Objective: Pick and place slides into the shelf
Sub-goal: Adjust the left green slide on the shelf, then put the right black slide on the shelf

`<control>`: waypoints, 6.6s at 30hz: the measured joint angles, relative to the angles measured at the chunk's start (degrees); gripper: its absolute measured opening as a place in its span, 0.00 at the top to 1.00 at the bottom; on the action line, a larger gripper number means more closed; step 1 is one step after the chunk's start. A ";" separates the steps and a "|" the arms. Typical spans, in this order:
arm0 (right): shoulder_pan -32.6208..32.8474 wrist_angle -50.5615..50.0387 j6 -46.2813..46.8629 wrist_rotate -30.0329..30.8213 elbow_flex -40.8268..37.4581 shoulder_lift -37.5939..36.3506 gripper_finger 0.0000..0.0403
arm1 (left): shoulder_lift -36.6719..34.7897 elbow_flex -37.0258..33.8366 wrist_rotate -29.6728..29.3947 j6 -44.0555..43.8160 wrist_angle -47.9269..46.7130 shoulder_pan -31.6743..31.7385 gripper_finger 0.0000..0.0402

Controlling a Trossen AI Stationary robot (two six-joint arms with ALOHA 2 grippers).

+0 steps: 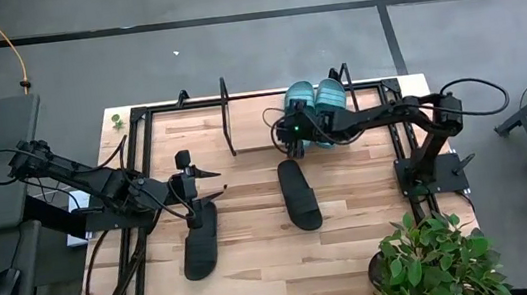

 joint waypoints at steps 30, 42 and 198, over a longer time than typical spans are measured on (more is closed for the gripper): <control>-0.60 -12.39 6.21 5.43 2.80 0.02 0.37 | 0.00 0.00 0.01 0.00 0.03 -0.02 0.51; -0.12 -19.25 10.32 10.36 8.20 0.04 0.37 | 0.00 0.00 0.01 -0.02 0.03 -0.01 0.51; 42.73 -45.94 50.72 12.09 22.32 4.24 0.37 | 0.00 -0.02 -0.39 -18.25 -10.75 -0.04 0.51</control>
